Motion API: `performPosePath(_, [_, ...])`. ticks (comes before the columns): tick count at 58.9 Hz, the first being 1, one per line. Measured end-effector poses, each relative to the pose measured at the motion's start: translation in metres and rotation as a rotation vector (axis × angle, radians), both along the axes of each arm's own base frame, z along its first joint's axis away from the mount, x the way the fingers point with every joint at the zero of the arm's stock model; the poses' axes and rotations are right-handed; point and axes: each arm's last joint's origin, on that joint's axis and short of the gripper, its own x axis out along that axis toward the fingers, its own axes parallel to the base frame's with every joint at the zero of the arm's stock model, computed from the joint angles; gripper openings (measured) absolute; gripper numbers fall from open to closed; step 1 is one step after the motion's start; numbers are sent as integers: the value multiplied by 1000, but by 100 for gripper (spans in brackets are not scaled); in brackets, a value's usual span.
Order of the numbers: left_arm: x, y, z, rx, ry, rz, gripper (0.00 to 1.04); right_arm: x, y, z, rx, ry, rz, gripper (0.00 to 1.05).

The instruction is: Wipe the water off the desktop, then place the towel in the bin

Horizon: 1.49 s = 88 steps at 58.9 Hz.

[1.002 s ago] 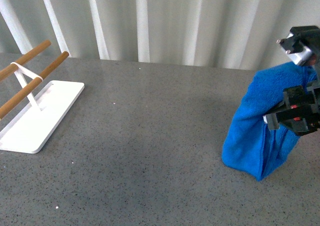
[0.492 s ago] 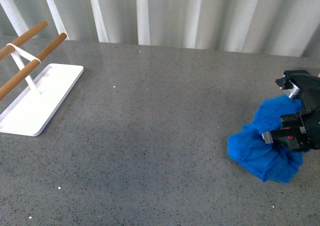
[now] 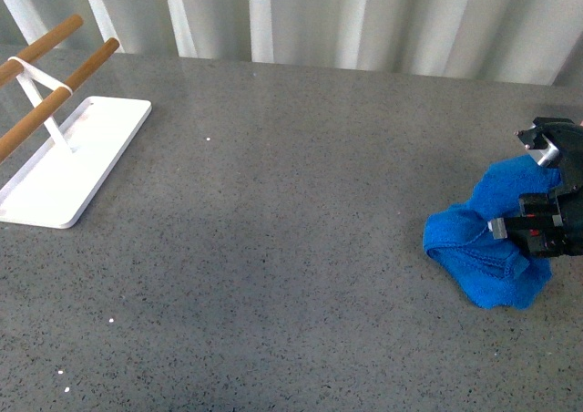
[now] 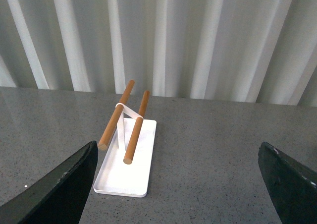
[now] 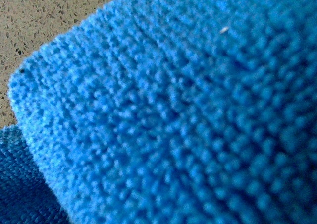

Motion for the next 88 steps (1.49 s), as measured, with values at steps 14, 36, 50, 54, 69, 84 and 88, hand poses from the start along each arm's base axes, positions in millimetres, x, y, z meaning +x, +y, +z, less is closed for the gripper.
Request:
performPosePath(14, [0,0,0,0,0,0,98,16,-16,-1,-8,-10,-10,4])
performPosePath(36, [0,0,0,0,0,0,98,80,-13,4,-67,-137,-4,4])
performPosePath(50, [0,0,0,0,0,0,98,122,31,7,-26,-186,72,4])
performPosePath(54, [0,0,0,0,0,0,98,129,51,7,-11,-192,109,4])
performPosePath(69, [0,0,0,0,0,0,98,112,126,6,83,-156,269,4])
performPosePath(84, [0,0,0,0,0,0,98,38,102,21,51,-73,329,4])
performPosePath(88, [0,0,0,0,0,0,98,21,82,26,22,-68,322,4])
